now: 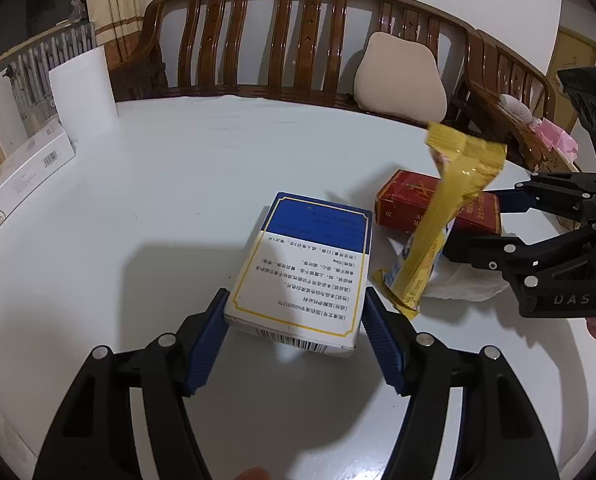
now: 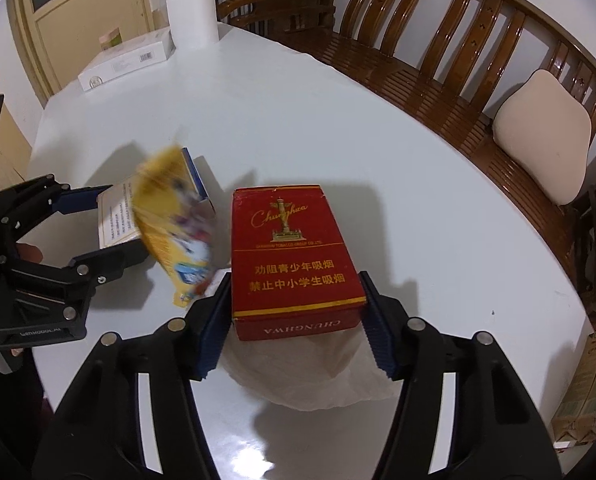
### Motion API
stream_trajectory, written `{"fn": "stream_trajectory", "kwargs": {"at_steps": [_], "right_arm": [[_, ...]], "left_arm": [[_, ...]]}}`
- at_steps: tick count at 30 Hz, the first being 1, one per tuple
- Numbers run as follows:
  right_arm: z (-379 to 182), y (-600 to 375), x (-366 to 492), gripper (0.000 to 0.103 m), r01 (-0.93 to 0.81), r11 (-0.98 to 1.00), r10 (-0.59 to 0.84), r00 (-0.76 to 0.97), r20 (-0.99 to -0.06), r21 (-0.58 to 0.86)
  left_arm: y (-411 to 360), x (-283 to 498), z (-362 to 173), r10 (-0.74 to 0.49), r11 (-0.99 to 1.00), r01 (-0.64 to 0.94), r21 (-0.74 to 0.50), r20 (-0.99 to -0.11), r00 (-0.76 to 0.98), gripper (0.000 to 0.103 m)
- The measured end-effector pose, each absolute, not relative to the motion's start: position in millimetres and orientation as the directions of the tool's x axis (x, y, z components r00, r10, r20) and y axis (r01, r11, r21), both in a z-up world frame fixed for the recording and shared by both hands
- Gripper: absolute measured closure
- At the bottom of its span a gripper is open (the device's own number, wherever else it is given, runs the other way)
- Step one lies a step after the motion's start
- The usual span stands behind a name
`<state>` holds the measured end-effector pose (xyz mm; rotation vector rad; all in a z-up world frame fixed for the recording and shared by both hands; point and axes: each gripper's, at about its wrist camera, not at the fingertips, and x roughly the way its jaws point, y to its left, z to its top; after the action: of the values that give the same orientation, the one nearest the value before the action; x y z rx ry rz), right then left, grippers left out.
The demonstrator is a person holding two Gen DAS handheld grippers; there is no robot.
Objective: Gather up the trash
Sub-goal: 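Lift both packs off the table and carry them toward the bag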
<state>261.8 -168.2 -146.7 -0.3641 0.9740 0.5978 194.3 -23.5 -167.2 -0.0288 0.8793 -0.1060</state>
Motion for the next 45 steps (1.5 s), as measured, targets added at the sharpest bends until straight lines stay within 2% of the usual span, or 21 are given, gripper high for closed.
{"fn": "stream_trajectory", "kwargs": {"at_steps": [13,24,45], "right_arm": [[-113.3,-182.3,240.9,0.045,-0.575,0.817,0.299,0.487,-0.820,-0.043],[-63.5,-202.6,199.3,0.045,-0.531,0.845,0.297,0.560,-0.774,-0.060],[17.3,-225.1,73.5,0.045,-0.502,0.859,0.307,0.664,-0.682,-0.102]], "left_arm": [[-21.2,176.1,-136.1,-0.111,0.993,0.094,-0.065,-0.739,0.665,0.039],[-30.1,148.0,-91.8,-0.125,0.991,0.123,-0.054,-0.699,0.704,0.039],[-46.0,56.4,-33.4,-0.157,0.978,0.210,0.001,-0.658,0.737,0.039]]}}
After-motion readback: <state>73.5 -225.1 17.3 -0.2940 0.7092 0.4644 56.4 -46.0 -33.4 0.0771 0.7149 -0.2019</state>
